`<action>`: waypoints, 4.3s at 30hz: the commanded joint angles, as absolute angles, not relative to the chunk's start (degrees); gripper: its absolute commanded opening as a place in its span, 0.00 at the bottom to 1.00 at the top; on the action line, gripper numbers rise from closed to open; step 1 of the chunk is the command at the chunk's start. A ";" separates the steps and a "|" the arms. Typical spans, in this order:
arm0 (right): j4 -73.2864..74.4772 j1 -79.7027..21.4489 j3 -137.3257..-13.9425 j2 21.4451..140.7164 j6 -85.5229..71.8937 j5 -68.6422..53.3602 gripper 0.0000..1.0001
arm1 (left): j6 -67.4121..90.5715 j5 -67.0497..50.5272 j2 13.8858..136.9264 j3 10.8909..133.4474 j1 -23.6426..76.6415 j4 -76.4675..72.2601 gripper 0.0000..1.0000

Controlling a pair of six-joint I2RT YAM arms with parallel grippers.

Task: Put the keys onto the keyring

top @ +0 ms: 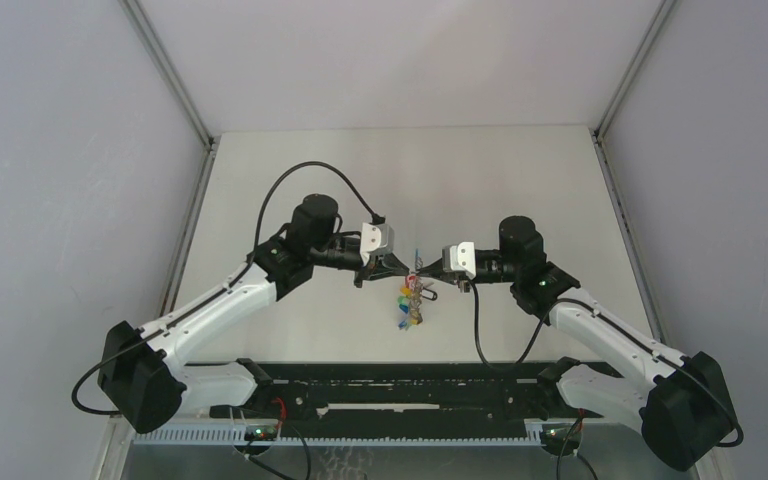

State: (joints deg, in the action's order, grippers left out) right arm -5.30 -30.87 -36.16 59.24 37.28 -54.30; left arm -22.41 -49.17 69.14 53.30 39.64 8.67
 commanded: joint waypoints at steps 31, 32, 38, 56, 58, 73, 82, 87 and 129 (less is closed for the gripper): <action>-7.39 -31.09 -39.20 57.90 37.11 -54.33 0.00 | -19.87 -46.40 67.41 55.28 39.73 4.13 0.00; -7.45 -31.10 -39.24 57.91 37.09 -54.37 0.00 | -19.86 -46.48 67.41 55.28 39.73 4.13 0.00; -7.55 -31.11 -39.20 57.83 36.96 -53.96 0.00 | -19.78 -47.16 67.50 55.20 39.73 4.26 0.00; -8.17 -31.11 -39.20 57.40 35.93 -51.77 0.00 | -20.01 -47.45 68.03 55.63 39.73 5.10 0.00; -8.17 -31.11 -39.20 57.41 35.82 -51.74 0.00 | -19.93 -47.50 68.11 55.63 39.73 5.10 0.00; -8.28 -31.20 -39.20 57.33 35.60 -51.93 0.00 | -19.48 -47.44 68.83 55.90 39.73 5.10 0.00; -8.52 -31.25 -39.20 57.30 35.36 -51.93 0.00 | -19.25 -47.53 69.25 56.10 39.73 5.11 0.00; -8.44 -31.29 -39.21 57.20 35.33 -52.04 0.00 | -19.25 -47.29 69.35 56.16 39.74 5.10 0.00; -10.18 -32.43 -39.20 57.30 33.98 -54.81 0.00 | -15.67 -45.91 69.16 55.41 40.34 0.62 0.00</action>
State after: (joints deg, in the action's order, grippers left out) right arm -5.30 -31.59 -36.16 58.72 35.00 -51.75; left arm -16.86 -46.11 69.76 53.30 39.92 4.16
